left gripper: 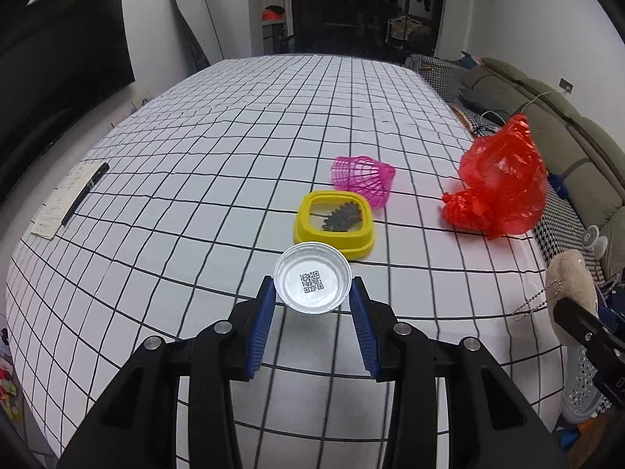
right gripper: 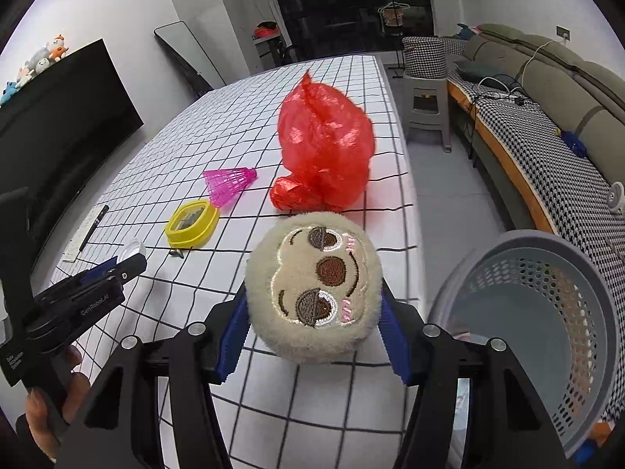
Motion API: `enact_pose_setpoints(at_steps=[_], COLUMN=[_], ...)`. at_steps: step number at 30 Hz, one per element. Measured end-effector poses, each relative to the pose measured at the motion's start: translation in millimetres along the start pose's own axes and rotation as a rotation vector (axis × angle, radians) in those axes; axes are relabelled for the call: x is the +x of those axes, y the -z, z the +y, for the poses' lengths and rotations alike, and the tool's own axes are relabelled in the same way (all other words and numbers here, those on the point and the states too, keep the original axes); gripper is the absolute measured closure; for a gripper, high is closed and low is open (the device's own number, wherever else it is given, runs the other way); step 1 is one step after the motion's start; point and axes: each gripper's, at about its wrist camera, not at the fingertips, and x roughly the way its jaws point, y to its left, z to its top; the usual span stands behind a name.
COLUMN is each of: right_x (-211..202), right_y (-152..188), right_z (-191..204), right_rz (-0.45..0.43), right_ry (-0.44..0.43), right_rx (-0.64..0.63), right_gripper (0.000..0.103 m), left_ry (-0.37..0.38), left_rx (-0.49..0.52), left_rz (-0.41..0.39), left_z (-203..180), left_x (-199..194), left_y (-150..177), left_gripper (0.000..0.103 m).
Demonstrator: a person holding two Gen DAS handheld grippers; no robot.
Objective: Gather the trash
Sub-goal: 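Carry the plush ball and lid over the basket and open both grippers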
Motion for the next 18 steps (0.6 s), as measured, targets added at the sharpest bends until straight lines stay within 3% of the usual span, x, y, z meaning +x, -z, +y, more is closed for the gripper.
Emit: enact_pose_setpoints(at_steps=[18], right_x=[-75], right_y=[42], right_z=[-109], right_rz=[-0.056], right_ry=[0.163], right_rx=[0.131], right_gripper=[0.045], left_ry=[0.222], left_rx=[0.205], left_rz=[-0.029], left_z=[-152], left_x=[-39], left_y=[25], left_gripper=[0.065])
